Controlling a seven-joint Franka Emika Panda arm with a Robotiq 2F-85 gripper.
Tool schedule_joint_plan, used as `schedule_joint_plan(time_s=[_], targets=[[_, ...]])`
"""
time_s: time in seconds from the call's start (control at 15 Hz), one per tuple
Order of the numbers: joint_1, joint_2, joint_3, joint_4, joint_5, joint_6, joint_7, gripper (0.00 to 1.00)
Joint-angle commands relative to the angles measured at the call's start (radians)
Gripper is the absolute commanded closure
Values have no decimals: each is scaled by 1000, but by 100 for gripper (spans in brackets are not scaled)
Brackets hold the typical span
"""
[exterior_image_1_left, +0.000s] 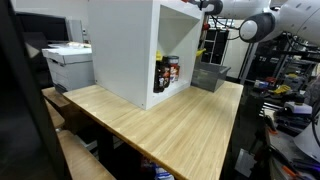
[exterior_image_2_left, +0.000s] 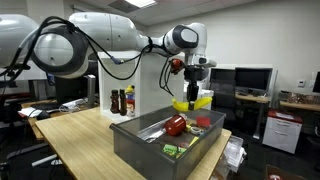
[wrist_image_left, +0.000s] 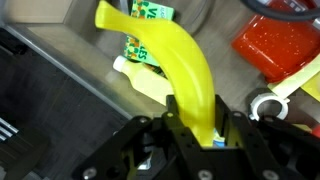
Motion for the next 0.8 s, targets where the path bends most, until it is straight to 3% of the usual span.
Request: schedule_joint_plan(time_s=[0.0,0.73], targets=[[27,-16,-17,-19,-37,10,-9,88],[53,-34,-51,9,-103,67,-26,88]])
